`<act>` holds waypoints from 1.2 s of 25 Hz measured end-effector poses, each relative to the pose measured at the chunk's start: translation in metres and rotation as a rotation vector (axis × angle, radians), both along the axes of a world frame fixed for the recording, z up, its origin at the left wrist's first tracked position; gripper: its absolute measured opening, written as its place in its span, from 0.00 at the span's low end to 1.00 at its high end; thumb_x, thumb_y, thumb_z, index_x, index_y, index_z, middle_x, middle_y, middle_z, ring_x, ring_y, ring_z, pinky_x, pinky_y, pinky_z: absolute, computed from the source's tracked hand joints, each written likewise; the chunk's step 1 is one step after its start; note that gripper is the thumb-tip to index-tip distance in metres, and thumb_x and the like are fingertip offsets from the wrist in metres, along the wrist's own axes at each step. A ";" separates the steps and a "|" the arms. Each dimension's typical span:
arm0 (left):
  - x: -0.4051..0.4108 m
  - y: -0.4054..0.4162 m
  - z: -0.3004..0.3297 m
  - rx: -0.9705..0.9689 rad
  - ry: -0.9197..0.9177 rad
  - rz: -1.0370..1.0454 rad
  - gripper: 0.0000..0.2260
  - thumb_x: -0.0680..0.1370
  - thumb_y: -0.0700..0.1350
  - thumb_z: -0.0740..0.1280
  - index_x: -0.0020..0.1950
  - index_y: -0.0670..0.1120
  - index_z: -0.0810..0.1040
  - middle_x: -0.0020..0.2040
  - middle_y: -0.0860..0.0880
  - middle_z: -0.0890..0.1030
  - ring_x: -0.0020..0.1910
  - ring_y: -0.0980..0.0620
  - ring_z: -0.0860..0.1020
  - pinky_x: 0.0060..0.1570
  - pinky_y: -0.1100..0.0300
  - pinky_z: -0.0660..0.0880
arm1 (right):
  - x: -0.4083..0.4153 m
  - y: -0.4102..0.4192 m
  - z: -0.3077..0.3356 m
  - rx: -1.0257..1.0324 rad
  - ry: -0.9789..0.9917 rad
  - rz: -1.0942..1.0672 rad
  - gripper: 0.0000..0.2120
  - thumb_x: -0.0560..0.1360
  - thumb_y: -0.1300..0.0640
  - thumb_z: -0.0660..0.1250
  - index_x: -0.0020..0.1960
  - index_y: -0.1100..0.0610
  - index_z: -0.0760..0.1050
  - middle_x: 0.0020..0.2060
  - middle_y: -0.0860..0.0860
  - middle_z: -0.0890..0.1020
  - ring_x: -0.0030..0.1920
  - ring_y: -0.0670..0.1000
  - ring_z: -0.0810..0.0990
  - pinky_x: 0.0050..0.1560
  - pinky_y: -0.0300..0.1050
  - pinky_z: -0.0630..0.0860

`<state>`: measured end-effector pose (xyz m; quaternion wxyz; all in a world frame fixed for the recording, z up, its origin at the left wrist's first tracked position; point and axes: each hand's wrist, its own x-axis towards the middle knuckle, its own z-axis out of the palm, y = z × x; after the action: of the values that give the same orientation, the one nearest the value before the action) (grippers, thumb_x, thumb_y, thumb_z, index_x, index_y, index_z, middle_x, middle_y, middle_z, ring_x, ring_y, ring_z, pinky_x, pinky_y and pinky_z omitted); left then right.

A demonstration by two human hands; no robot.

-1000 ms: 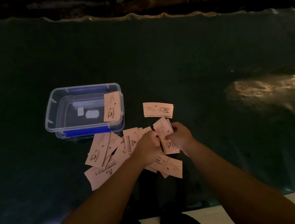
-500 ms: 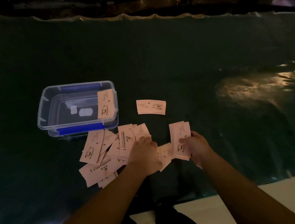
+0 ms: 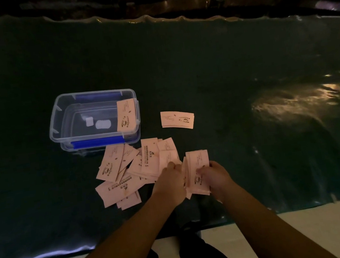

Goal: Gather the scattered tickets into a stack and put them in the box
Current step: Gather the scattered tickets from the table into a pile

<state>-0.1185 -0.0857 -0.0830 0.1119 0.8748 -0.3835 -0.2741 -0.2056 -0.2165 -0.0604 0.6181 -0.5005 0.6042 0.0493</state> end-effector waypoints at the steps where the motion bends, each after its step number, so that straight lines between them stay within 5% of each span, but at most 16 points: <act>1: 0.001 0.004 0.001 -0.016 -0.028 0.055 0.31 0.74 0.50 0.75 0.74 0.48 0.68 0.72 0.46 0.71 0.67 0.47 0.72 0.66 0.50 0.72 | 0.002 0.001 0.000 -0.020 0.017 0.002 0.15 0.81 0.63 0.68 0.66 0.52 0.78 0.59 0.55 0.84 0.57 0.59 0.85 0.60 0.64 0.84; 5: 0.012 0.020 0.007 0.007 0.004 0.365 0.34 0.73 0.50 0.75 0.76 0.49 0.65 0.75 0.46 0.66 0.71 0.43 0.67 0.68 0.46 0.70 | 0.009 0.005 -0.002 -0.041 0.015 0.017 0.13 0.81 0.63 0.68 0.61 0.49 0.77 0.56 0.53 0.85 0.55 0.57 0.86 0.57 0.62 0.85; 10: 0.014 0.023 0.007 -0.067 0.161 0.497 0.32 0.75 0.44 0.73 0.77 0.50 0.65 0.76 0.46 0.65 0.73 0.44 0.68 0.69 0.46 0.70 | 0.014 0.013 -0.005 -0.053 -0.008 0.025 0.13 0.81 0.64 0.69 0.62 0.50 0.77 0.53 0.51 0.84 0.51 0.54 0.85 0.45 0.53 0.83; 13: 0.017 0.024 0.008 -0.151 0.222 0.604 0.30 0.76 0.39 0.72 0.76 0.51 0.68 0.73 0.47 0.69 0.71 0.45 0.71 0.68 0.47 0.73 | 0.016 0.014 -0.006 -0.063 0.011 0.014 0.13 0.81 0.63 0.69 0.61 0.49 0.76 0.52 0.50 0.83 0.51 0.54 0.85 0.51 0.57 0.85; 17: 0.022 0.027 0.010 -0.279 0.352 0.651 0.19 0.81 0.40 0.66 0.70 0.54 0.72 0.63 0.52 0.79 0.59 0.53 0.79 0.50 0.57 0.79 | 0.018 0.011 -0.004 -0.049 0.009 0.001 0.13 0.81 0.64 0.68 0.62 0.49 0.75 0.50 0.50 0.83 0.51 0.55 0.86 0.44 0.54 0.85; 20: 0.026 0.031 0.011 -0.313 0.413 0.671 0.12 0.82 0.43 0.64 0.64 0.55 0.75 0.53 0.55 0.81 0.46 0.59 0.79 0.37 0.64 0.73 | 0.018 0.010 -0.002 -0.046 -0.026 -0.015 0.15 0.81 0.64 0.69 0.64 0.50 0.76 0.49 0.49 0.83 0.48 0.52 0.85 0.39 0.50 0.81; 25: 0.029 0.026 0.011 -0.238 0.422 0.677 0.06 0.82 0.44 0.63 0.54 0.55 0.77 0.46 0.55 0.80 0.42 0.58 0.80 0.35 0.64 0.71 | 0.018 0.013 0.000 -0.007 -0.080 -0.047 0.16 0.82 0.66 0.67 0.67 0.53 0.77 0.60 0.54 0.84 0.57 0.57 0.85 0.60 0.63 0.84; 30: 0.022 0.017 0.009 -0.199 0.405 0.630 0.11 0.82 0.43 0.64 0.47 0.60 0.72 0.45 0.56 0.78 0.42 0.59 0.77 0.37 0.63 0.71 | 0.017 0.009 0.004 0.036 -0.089 -0.012 0.11 0.84 0.63 0.64 0.63 0.51 0.76 0.58 0.54 0.83 0.58 0.58 0.84 0.61 0.64 0.83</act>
<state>-0.0966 -0.0691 -0.0737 0.3486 0.8627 -0.0911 -0.3549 -0.1883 -0.2074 -0.0567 0.6535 -0.4874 0.5781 0.0338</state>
